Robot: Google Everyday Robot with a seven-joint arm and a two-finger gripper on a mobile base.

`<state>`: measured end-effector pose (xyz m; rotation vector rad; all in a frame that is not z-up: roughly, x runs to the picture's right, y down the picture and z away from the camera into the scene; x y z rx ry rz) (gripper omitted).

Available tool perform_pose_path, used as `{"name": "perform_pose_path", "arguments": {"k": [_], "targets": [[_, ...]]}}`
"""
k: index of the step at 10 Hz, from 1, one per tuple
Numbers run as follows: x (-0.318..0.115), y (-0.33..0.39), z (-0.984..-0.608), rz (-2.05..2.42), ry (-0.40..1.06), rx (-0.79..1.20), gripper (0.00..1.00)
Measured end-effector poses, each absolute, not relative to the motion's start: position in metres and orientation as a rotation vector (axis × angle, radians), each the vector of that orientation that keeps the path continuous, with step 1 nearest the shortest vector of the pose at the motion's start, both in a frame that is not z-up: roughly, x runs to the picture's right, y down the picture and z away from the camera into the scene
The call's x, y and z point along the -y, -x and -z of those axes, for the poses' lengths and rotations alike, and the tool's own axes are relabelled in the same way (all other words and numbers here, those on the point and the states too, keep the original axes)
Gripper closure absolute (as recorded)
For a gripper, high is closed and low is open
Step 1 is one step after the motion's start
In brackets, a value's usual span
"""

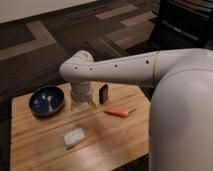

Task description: Place the ceramic cup over the eraser

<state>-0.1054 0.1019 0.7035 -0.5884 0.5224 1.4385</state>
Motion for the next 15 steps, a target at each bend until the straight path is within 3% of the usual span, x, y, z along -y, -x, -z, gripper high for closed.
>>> {"name": "perform_pose_path", "arguments": {"k": [7,15], "targets": [[-0.092,0.114,-0.713,-1.379,0.586,-0.546,0.35],[-0.025,0.14,-0.769,-1.193,0.536,-0.523,0.35]]}}
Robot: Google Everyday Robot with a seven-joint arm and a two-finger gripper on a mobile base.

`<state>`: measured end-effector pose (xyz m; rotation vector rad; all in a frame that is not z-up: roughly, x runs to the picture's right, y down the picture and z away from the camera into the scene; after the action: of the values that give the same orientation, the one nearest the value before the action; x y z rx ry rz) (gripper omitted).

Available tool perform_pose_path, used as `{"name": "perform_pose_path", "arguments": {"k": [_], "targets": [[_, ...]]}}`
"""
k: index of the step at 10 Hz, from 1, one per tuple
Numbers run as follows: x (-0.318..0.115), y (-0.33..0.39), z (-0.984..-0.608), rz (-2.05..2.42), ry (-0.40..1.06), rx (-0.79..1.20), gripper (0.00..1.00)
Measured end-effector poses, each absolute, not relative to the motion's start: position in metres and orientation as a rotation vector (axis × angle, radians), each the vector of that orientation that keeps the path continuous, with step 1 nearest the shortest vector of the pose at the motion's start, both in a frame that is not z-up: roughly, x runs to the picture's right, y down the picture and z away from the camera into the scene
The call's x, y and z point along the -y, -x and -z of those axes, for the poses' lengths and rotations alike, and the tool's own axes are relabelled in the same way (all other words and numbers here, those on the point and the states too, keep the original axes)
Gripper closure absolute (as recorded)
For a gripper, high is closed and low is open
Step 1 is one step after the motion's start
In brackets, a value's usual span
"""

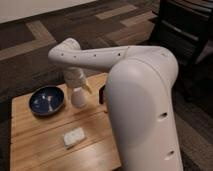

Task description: Place the ceramic cup over the eraser

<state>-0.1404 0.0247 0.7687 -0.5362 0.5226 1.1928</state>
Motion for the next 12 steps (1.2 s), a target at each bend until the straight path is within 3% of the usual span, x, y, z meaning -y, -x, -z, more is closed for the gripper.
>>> {"name": "perform_pose_path", "arguments": {"k": [10,11,12], "targets": [[-0.016,0.165,-0.805,-1.101,0.563,-0.459,0.36],[-0.016,0.166,-0.806,-1.099,0.561,-0.456,0.41],[-0.017,0.167,-0.807,-1.097,0.559,-0.455,0.54]]}}
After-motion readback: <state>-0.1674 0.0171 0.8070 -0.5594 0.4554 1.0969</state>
